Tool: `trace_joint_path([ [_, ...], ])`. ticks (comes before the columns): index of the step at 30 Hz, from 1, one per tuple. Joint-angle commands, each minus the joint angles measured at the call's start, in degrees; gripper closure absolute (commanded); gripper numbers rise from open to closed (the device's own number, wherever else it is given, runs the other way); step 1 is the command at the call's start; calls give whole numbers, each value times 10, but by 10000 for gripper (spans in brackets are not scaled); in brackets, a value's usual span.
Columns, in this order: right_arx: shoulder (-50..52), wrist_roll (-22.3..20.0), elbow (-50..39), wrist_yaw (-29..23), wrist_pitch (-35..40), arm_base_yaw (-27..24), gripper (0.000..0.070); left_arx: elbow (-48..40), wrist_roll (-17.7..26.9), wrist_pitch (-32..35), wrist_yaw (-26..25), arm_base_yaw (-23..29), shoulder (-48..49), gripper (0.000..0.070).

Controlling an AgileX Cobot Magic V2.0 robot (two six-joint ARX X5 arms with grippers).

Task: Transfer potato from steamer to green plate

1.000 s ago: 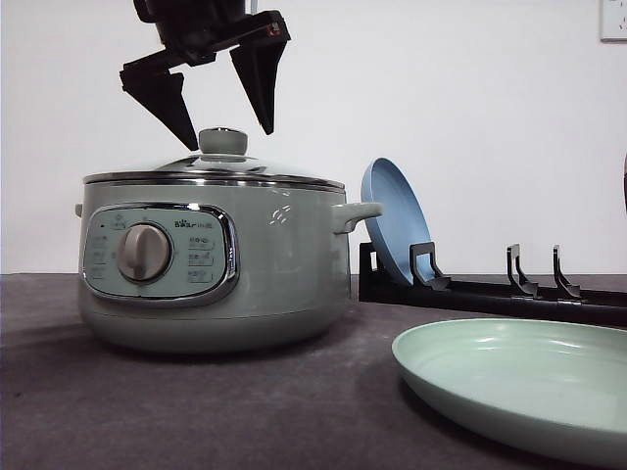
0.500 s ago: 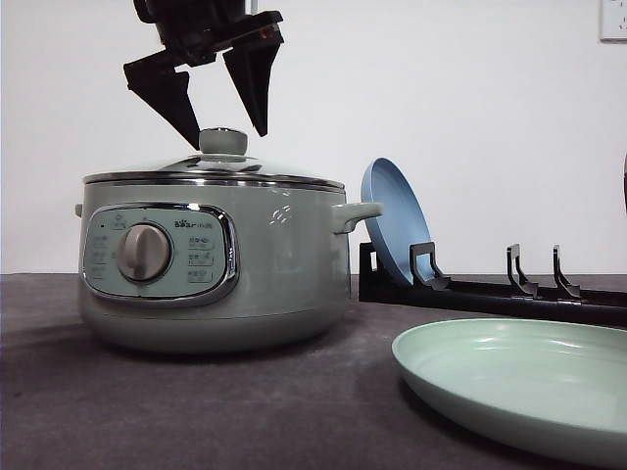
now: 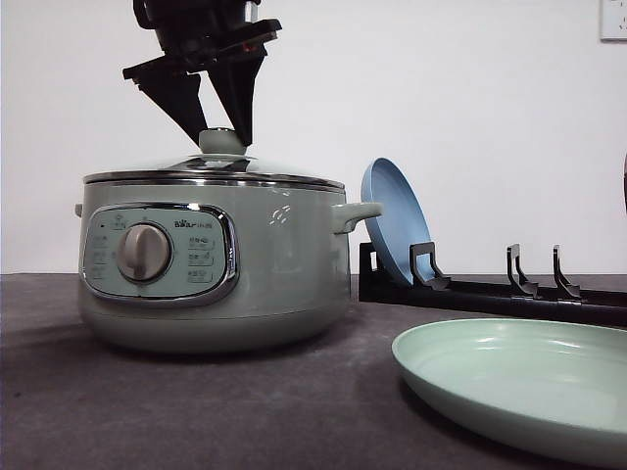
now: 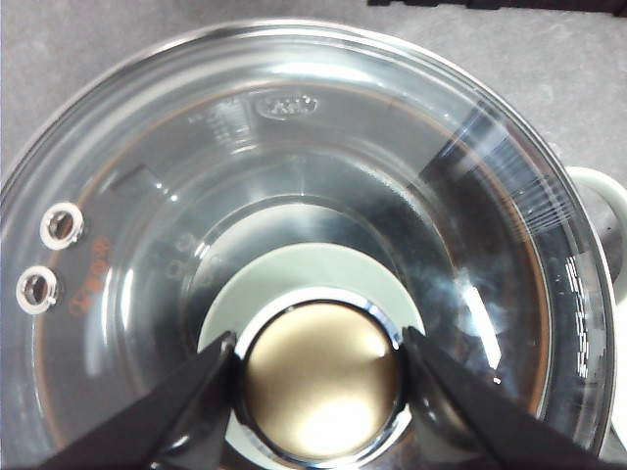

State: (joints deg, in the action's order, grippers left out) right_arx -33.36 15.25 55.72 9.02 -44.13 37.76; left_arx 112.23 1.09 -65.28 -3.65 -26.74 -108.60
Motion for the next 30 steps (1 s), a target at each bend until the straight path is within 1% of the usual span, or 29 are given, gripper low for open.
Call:
trace_joint_path([
  [1, -3, -3, 10, 0, 4, 3, 78, 17, 4, -1, -2, -3, -13, 561],
  [3, -3, -3, 10, 0, 4, 3, 78, 17, 4, -3, -2, -3, -13, 651],
  [4, -3, -3, 10, 0, 4, 3, 78, 17, 4, -2, -2, -3, -13, 684],
  [5, -3, -3, 10, 0, 4, 3, 78, 17, 4, -1, -2, -3, -13, 700],
  [11, -3, -3, 10, 0, 5, 3, 78, 36, 3, -8, 3, -2, -12, 699],
  [17, -3, -3, 10, -2, 9, 3, 78, 102, 1, -43, 3, -2, -12, 699],
  [23, -3, -3, 10, -16, 9, 3, 78, 153, -1, -70, 3, -2, -12, 699],
  [30, -3, -3, 10, -17, 9, 3, 78, 157, 0, -70, 5, 6, -6, 699],
])
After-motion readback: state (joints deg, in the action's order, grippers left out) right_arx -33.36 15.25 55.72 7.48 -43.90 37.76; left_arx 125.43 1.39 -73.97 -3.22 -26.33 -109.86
